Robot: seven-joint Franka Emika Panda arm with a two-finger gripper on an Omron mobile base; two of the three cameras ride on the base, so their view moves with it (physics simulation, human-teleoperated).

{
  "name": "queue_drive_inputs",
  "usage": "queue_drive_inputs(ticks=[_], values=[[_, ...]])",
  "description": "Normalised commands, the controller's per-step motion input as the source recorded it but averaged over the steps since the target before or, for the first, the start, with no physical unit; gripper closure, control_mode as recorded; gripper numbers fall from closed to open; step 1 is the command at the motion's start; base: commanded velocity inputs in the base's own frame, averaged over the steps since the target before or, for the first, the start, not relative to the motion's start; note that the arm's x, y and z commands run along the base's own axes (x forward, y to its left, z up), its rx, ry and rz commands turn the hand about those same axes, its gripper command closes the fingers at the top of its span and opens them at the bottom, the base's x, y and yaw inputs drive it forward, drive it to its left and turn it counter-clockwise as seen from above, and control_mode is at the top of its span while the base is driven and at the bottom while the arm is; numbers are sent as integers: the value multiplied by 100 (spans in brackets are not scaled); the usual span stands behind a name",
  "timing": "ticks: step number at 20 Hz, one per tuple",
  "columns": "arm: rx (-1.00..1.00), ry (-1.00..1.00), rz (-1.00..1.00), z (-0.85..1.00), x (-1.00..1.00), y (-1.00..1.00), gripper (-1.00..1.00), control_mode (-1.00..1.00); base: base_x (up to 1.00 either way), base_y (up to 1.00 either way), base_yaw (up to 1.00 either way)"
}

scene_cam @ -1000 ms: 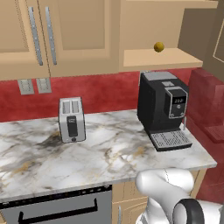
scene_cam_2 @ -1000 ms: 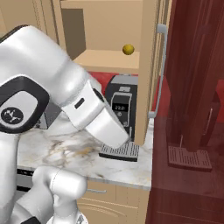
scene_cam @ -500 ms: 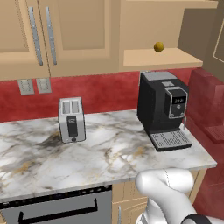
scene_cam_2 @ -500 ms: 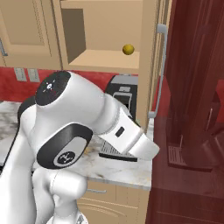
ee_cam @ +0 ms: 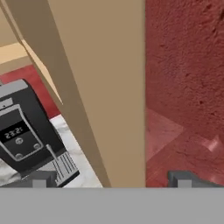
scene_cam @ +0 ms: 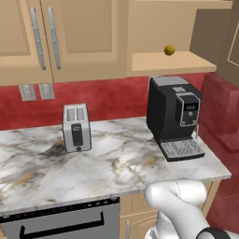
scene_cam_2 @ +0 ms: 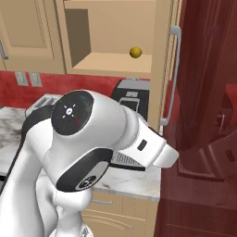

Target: Pick the lemon from the counter and place it in the cabinet. Then close the cabinet.

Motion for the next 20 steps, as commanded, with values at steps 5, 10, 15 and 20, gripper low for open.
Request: queue_drive_inputs(ticks=[5, 10, 15, 20], values=[[0, 4, 15, -18, 92, -29, -100, -100, 0, 0, 0], [0, 0, 16, -22, 84, 15, -100, -100, 0, 0, 0], [-3, -4, 19, 0, 30, 49, -100, -100, 0, 0, 0], [-5, 0, 20, 5, 17, 90, -100, -100, 0, 0, 0]])
